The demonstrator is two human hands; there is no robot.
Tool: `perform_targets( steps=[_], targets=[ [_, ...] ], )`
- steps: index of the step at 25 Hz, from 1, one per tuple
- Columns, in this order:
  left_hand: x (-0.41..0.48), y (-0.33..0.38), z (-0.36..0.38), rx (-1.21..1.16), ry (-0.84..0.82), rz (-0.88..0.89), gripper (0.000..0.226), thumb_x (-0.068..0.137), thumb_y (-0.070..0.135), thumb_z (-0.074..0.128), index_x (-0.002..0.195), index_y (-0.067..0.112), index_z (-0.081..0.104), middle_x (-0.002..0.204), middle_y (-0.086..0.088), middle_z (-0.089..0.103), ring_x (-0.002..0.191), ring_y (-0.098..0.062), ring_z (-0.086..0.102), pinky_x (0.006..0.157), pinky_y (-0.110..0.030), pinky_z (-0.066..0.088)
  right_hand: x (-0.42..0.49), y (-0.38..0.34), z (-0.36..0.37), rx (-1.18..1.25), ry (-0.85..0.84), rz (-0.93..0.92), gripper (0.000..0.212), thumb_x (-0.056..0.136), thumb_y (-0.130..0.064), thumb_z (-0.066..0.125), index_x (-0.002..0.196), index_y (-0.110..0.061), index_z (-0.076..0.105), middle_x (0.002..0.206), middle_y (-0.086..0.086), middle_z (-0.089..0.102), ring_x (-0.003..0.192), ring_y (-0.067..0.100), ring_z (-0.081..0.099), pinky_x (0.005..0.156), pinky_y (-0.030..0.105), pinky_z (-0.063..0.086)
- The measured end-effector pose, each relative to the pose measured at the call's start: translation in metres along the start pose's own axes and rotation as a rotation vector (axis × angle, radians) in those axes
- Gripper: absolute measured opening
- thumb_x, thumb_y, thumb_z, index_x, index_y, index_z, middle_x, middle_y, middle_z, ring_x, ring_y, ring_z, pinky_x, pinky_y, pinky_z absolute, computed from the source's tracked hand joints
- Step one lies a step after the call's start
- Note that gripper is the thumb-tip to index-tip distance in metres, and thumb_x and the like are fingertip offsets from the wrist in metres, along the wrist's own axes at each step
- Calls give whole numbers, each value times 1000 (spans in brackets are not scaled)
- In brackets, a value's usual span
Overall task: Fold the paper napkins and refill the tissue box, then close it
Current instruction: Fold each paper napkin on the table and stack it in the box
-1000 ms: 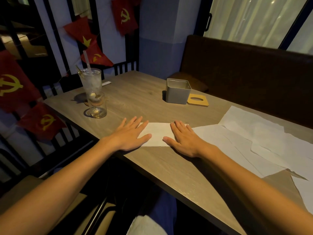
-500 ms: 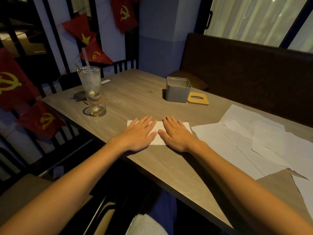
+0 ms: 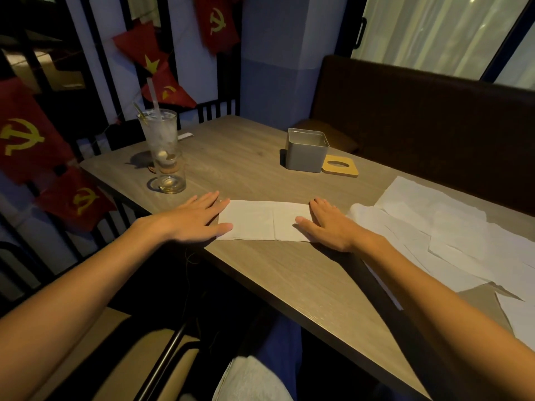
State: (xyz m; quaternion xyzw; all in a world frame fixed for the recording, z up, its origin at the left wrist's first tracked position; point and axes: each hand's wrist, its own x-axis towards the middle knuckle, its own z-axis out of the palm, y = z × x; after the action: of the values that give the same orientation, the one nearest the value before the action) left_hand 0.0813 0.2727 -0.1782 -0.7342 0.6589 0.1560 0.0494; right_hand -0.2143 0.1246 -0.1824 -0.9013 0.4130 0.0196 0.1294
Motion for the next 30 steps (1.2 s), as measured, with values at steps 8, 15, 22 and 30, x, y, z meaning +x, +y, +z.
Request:
perform_targets(
  steps=[8,15,22,30],
  targets=[
    [19,69,4,-35,268,202,62,105,53,28,159,23,22,164,-2,22,151,-23,15,124,-46,9,29,-4,-28,120,72,186,39,95,-44,60,117,-12,62,112,6,66,94,19,60,78,27,52],
    [33,73,22,9,259,173,64,103,56,26,159,24,19,166,0,16,152,-23,16,124,-51,10,35,-5,-35,273,76,189,19,92,-33,68,86,-16,61,83,4,61,83,18,57,64,21,45],
    [55,89,23,-19,311,233,66,102,55,29,156,16,26,160,-2,27,146,-22,24,122,-52,13,18,-5,-63,572,240,142,39,91,-21,71,125,-15,52,115,5,55,101,20,60,65,23,56],
    [52,85,5,-216,374,256,47,107,40,35,151,26,38,153,0,38,143,-21,31,119,-45,22,17,-27,-84,574,315,128,48,89,-18,72,131,-16,49,112,7,59,74,16,66,51,21,57]
  ],
)
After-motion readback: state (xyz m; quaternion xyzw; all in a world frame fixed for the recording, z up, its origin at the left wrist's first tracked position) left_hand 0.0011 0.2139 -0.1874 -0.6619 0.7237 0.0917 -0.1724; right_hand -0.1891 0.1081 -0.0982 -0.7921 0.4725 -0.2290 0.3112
